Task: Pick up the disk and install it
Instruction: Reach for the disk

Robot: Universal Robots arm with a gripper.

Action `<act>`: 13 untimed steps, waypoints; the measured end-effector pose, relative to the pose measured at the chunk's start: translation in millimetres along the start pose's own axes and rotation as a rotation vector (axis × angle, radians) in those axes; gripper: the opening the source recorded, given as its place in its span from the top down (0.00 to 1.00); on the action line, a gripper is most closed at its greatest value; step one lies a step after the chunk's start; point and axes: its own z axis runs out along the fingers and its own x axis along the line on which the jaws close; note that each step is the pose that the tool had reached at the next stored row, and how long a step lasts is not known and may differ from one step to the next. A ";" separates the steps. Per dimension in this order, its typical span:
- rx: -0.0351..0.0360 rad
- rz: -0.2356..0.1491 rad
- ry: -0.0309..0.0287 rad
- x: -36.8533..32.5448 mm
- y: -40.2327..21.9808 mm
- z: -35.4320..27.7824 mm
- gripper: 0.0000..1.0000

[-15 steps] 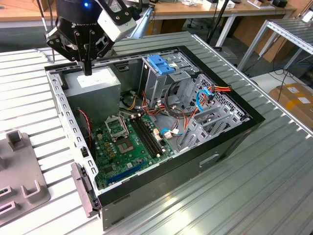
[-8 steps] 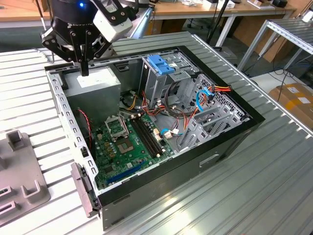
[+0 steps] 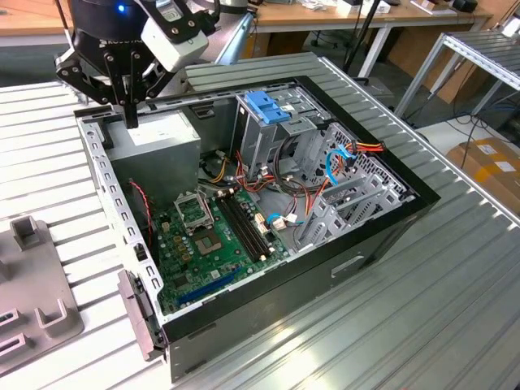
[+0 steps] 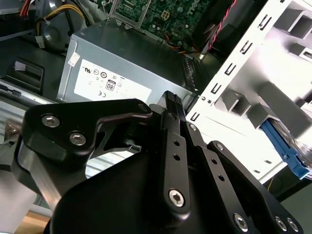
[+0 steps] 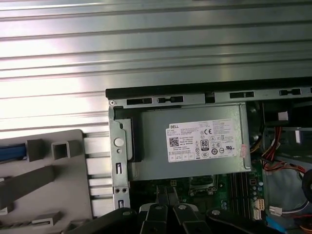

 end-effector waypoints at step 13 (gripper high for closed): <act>0.0000 0.000 0.0000 8.8 -0.7 -0.2 0.89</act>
